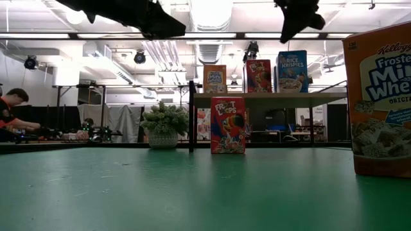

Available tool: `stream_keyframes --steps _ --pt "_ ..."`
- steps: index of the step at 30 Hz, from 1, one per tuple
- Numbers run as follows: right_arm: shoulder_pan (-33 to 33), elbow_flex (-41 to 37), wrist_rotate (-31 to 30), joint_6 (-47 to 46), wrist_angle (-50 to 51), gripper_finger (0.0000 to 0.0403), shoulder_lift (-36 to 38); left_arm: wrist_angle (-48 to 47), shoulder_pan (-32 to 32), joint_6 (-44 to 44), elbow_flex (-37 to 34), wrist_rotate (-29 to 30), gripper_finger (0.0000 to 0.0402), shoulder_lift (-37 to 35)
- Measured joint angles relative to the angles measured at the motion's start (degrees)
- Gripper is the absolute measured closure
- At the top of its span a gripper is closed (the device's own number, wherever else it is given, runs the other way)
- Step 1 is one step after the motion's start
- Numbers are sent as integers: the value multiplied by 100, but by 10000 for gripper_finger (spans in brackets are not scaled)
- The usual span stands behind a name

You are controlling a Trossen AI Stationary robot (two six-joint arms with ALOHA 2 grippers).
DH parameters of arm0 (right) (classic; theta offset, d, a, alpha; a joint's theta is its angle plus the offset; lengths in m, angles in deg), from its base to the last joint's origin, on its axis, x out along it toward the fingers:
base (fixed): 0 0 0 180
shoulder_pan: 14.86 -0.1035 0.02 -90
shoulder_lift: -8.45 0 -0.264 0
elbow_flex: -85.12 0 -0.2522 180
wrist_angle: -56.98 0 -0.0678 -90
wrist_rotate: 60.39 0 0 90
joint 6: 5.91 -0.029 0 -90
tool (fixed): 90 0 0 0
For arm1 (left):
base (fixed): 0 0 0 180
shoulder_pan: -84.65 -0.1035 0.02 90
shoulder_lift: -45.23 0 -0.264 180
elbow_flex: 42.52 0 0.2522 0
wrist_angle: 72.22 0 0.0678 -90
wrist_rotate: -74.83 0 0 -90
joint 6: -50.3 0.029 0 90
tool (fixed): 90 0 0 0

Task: Stack cereal on shelf
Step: Put the top blue cereal box on the shelf aligned with the other blue cereal box

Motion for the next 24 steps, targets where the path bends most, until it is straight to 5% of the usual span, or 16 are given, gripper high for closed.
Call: stream_keyframes --steps 24 --pt "7 -875 -1467 -426 -185 390 -46 28 0 -52 -118 1 187 -12"
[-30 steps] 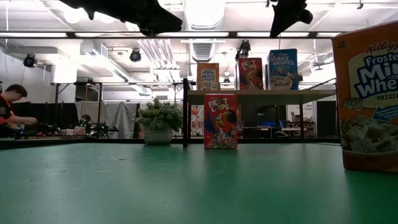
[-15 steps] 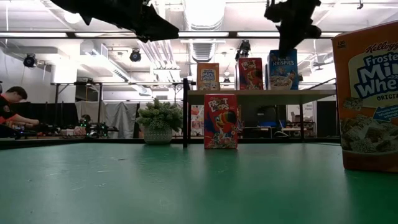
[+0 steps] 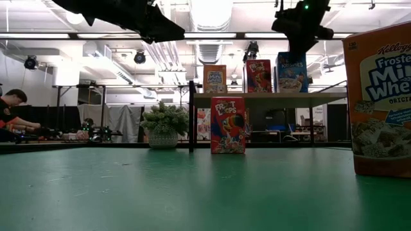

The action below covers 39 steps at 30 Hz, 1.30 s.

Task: Stack cereal on shelf
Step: Put the top blue cereal box on the shelf aligned with the other blue cereal box

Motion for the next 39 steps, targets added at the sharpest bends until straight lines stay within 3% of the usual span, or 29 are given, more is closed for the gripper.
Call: stream_keyframes --steps 18,31,39 --pt "37 -463 -140 13 -3 390 -7 7 0 -22 0 -1 187 -1" --pt "38 -1145 -92 29 -1036 390 -9 9 0 -22 0 1 187 -1" --pt "309 -1307 -92 218 -1003 390 -9 9 0 -24 0 1 187 1"
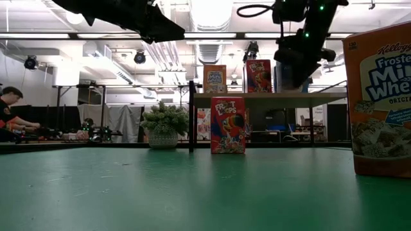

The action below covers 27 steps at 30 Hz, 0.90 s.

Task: Stack cereal on shelf
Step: Put the top blue cereal box on the shelf aligned with the other blue cereal box

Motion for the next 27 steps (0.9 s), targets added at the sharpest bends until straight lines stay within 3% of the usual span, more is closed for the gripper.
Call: stream_keyframes --steps 12,20,23,27 --pt "308 98 70 383 -58 390 0 0 2 -2 0 0 187 -2" --pt "216 366 1430 425 -332 390 27 -2 0 -2 0 0 187 -2" --pt "131 476 1414 522 -697 390 81 -2 0 0 0 0 187 -2" --pt "142 539 919 592 -778 390 87 -4 1 -1 0 0 187 -2"
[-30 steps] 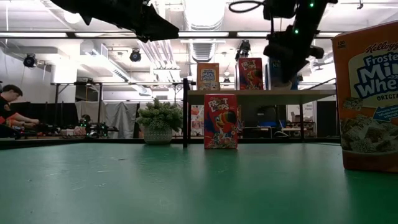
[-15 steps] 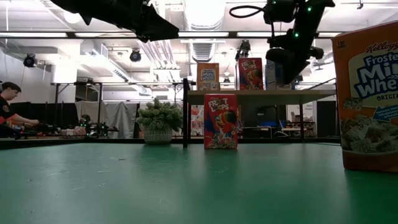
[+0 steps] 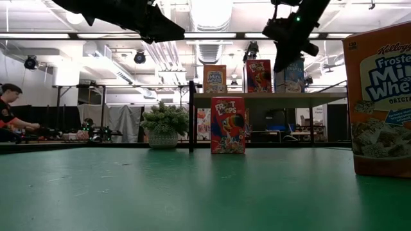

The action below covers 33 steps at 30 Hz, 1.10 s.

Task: Stack cereal on shelf
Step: Put the top blue cereal box on the shelf aligned with the other blue cereal box

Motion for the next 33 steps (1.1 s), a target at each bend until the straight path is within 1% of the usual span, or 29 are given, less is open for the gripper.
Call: stream_keyframes --steps 4,8,12,20,25,28,33 --pt "2 -53 -560 57 21 390 -4 -4 -1 1 0 0 187 0" --pt "6 -59 -748 129 -11 390 -6 -4 -1 1 0 0 187 0" --pt "6 -59 -1189 153 -11 390 -6 -4 -1 1 0 0 187 2" --pt "12 -72 -1229 228 -163 390 -10 -4 -1 1 0 0 187 0" --pt "28 -89 -1612 511 -498 390 -13 8 -1 12 0 0 187 1" --pt "26 4 -1507 568 -496 390 -13 33 -1 14 2 0 187 0" --pt "-2 406 -834 555 -399 390 7 31 -1 19 2 0 187 0"
